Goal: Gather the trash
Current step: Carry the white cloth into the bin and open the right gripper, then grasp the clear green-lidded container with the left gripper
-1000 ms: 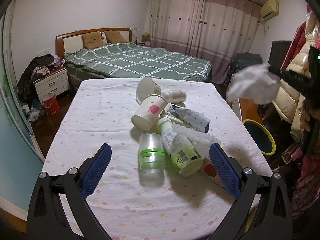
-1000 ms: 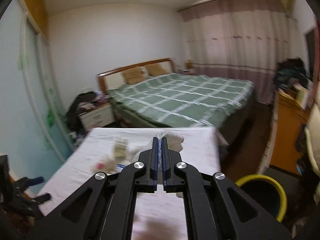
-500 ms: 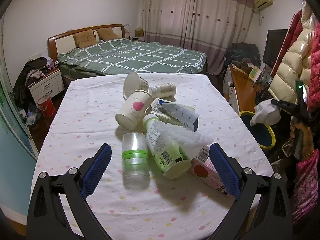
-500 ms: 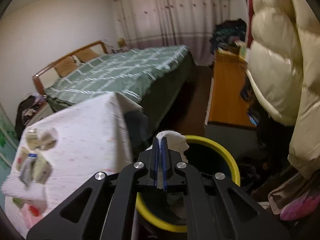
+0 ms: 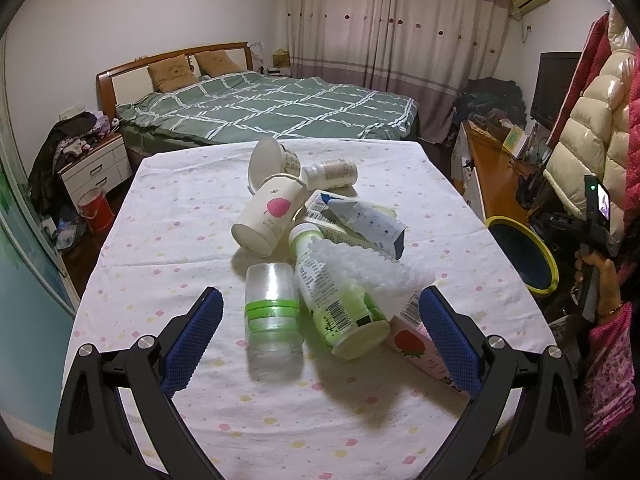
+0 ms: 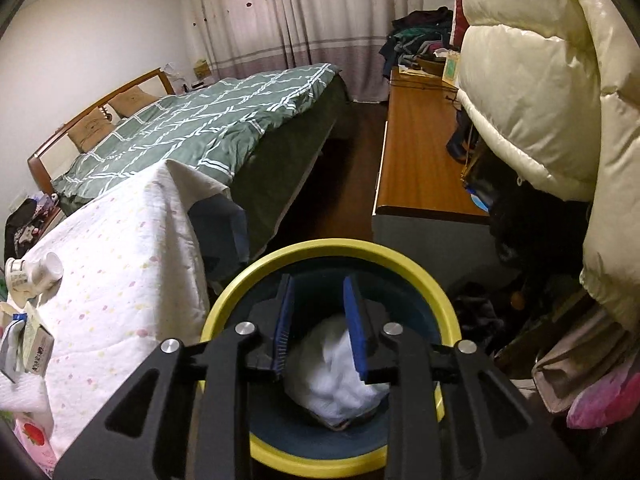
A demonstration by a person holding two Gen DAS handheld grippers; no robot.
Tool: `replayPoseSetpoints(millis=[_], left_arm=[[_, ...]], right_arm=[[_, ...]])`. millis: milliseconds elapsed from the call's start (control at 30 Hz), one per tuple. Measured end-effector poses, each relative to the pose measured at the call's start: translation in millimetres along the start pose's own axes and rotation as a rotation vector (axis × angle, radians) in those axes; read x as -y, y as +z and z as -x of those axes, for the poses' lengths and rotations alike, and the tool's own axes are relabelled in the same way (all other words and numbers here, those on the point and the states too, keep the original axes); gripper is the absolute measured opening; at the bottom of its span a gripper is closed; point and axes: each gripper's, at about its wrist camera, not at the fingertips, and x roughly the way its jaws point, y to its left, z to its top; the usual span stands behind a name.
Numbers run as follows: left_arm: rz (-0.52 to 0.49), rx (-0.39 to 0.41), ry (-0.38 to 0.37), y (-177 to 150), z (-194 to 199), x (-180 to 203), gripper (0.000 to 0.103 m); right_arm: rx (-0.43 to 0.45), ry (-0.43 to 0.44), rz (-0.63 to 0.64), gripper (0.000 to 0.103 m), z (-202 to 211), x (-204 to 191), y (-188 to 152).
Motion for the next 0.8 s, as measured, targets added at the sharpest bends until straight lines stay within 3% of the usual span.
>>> replayPoseSetpoints(millis=[467, 800], left_arm=[[0.005, -0.079, 0.080, -19, -44, -27, 0.097], [0.044, -0.141, 0.092, -26, -85, -47, 0.082]], right_arm=[[0.039, 0.105, 0.035, 0.025, 41, -32, -21], [0.034, 0.126, 0.054, 0.025, 45, -44, -25]])
